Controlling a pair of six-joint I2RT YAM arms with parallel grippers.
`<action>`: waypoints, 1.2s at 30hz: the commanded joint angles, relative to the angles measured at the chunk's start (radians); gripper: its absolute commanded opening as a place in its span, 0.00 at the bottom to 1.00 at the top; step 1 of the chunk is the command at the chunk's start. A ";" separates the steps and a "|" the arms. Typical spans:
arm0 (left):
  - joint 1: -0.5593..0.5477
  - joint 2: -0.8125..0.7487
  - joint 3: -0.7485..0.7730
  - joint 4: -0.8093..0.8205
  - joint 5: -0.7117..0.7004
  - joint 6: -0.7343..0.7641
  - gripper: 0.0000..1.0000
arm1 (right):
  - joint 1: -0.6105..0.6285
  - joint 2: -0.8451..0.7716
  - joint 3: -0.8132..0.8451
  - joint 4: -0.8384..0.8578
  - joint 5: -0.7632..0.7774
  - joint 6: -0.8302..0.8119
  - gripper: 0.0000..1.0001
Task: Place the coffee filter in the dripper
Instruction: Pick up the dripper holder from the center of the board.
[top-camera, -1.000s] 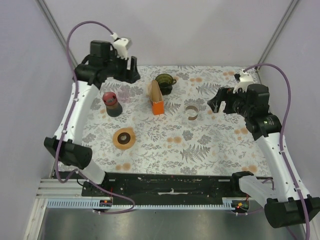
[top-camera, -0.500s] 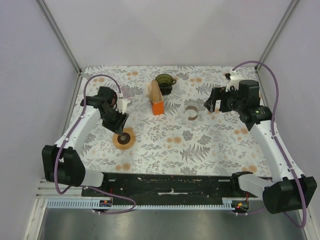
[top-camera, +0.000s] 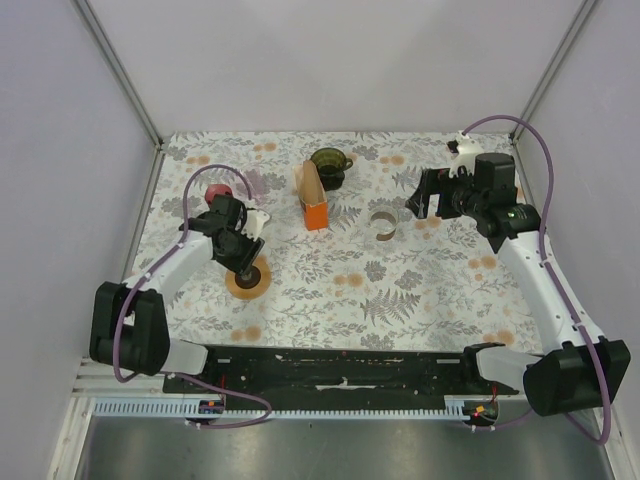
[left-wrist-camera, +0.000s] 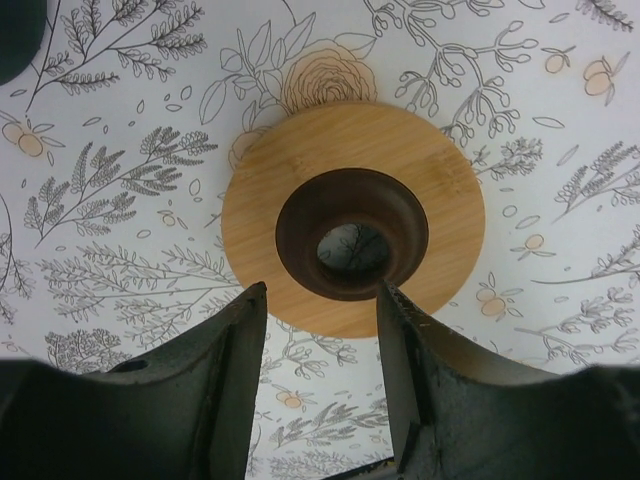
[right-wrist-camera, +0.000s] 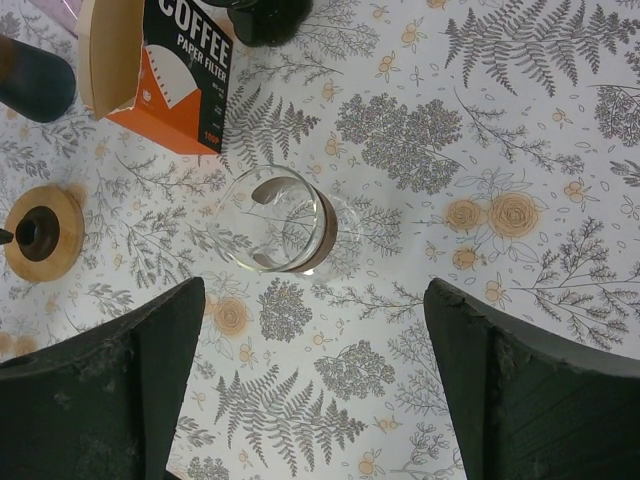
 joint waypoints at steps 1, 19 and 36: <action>-0.005 0.052 -0.011 0.128 -0.045 0.047 0.54 | 0.004 -0.036 0.018 0.034 0.016 0.021 0.97; -0.025 0.127 -0.124 0.261 -0.044 0.102 0.23 | 0.006 -0.048 0.038 0.000 0.024 0.035 0.97; -0.007 -0.043 0.394 -0.185 0.254 0.004 0.02 | 0.163 -0.082 0.159 0.033 -0.004 0.099 0.95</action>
